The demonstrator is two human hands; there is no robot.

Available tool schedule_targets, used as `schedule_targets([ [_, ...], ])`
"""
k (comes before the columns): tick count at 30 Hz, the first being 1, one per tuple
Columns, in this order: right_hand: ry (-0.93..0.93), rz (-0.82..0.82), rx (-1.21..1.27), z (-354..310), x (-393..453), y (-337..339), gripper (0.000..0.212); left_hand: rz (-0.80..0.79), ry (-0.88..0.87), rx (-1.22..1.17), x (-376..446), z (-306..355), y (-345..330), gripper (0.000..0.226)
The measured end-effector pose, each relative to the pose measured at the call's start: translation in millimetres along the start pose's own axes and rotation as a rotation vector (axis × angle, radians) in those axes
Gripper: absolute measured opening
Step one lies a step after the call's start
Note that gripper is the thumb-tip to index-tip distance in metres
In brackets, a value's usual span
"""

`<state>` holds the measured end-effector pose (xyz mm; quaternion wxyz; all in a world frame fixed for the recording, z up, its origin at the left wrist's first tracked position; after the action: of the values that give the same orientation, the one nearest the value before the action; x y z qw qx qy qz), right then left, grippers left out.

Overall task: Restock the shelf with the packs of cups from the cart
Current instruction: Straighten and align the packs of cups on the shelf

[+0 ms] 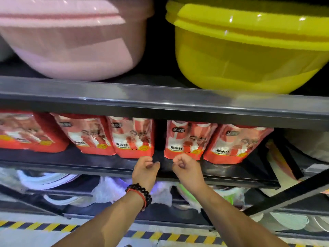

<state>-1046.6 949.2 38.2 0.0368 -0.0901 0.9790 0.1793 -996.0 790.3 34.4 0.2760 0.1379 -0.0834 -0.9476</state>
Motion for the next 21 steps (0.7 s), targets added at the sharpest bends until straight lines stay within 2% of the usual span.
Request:
schedule_targets([
  [3, -0.048, 0.012, -0.017, -14.8, 17.0, -48.6, 0.025, 0.053, -0.012, -0.008, 25.2, -1.9, 48.7, 0.027],
  [4, -0.083, 0.03, 0.005, -17.2, 23.3, -61.8, 0.027, 0.056, -0.019, -0.001, 34.8, -2.4, 62.1, 0.028],
  [8, -0.276, 0.091, 0.131, -15.0, 37.3, -97.6, 0.057, -0.013, -0.053, 0.037, 69.6, -7.0, 94.1, 0.034],
  [10, -0.32, 0.061, 0.216, -13.8, 38.9, -108.9, 0.063, -0.101, -0.056, 0.086, 79.6, -11.5, 97.4, 0.034],
  [12, -0.319, 0.023, 0.263, -15.2, 40.3, -116.0, 0.06, -0.201, -0.074, 0.121, 87.3, -15.3, 96.8, 0.031],
  [15, -0.303, 0.009, 0.165, -23.2, 46.3, -117.0, 0.054, -0.289, -0.068, 0.17, 99.3, -18.6, 96.7, 0.034],
  [19, -0.291, -0.009, -0.013, -27.1, 58.9, -115.7, 0.028, -0.289, -0.037, 0.259, 110.5, -18.1, 94.5, 0.036],
  [21, -0.299, -0.006, -0.038, -22.6, 61.7, -115.7, 0.026, -0.262, -0.038, 0.288, 114.0, -16.0, 90.3, 0.033],
])
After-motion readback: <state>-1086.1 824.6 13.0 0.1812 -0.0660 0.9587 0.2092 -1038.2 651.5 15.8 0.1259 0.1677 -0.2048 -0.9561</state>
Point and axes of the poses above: each hand's wrist, its own x-axis towards the middle knuckle, its own y-axis out of the back of the hand, z = x × y, the point moved 4 cm from there along x, towards the middle knuckle, and after that the axes turned 6 degrees about -y, right-handed, at the moved point
